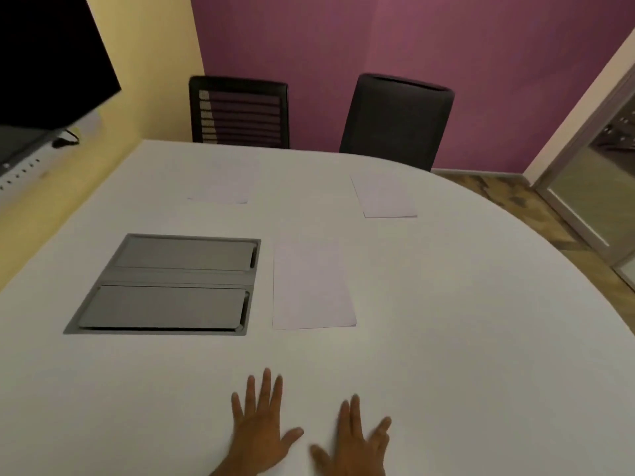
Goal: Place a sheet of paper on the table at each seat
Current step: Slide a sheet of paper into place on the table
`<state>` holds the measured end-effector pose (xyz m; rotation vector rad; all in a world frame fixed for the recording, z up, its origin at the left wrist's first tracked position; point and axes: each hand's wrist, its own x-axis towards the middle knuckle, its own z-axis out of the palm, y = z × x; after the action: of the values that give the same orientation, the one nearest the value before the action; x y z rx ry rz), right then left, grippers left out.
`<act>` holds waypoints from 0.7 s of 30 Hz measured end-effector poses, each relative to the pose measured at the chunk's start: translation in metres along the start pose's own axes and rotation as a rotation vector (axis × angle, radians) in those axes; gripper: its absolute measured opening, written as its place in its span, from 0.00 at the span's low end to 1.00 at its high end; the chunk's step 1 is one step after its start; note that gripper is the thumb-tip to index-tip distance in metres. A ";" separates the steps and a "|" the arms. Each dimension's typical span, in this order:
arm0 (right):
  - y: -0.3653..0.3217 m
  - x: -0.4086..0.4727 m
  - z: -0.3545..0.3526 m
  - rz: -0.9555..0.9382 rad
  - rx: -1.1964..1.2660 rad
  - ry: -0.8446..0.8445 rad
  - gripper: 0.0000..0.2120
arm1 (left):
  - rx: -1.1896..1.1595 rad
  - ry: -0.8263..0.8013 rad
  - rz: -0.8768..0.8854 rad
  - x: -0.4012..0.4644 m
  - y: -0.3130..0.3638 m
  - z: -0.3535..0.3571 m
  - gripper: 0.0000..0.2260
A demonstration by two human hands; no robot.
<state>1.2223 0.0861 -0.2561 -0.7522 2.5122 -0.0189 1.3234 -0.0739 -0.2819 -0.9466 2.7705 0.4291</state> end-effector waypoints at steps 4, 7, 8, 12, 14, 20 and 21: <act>-0.002 0.070 -0.026 0.054 0.130 0.155 0.42 | -0.080 -0.082 -0.065 0.070 -0.009 -0.009 0.52; -0.020 0.122 -0.063 0.006 0.212 0.301 0.39 | -0.104 -0.037 0.006 0.119 -0.014 -0.025 0.49; -0.025 0.142 -0.072 0.008 0.212 0.324 0.38 | -0.074 -0.009 0.031 0.133 -0.016 -0.027 0.47; -0.036 0.202 -0.106 0.171 0.302 0.275 0.34 | 0.005 0.112 0.086 0.162 -0.020 -0.024 0.40; -0.035 0.215 -0.114 0.201 0.439 0.265 0.24 | 0.012 0.143 0.099 0.165 -0.021 -0.018 0.38; -0.031 0.220 -0.123 0.259 0.688 0.309 0.09 | -0.006 0.176 0.098 0.166 -0.023 -0.013 0.38; -0.031 0.220 -0.124 0.261 0.694 0.325 0.08 | -0.011 0.177 0.094 0.165 -0.023 -0.013 0.39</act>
<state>1.0217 -0.0700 -0.2471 -0.1393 2.6064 -0.9307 1.2080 -0.1892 -0.3179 -0.9008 2.9844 0.3929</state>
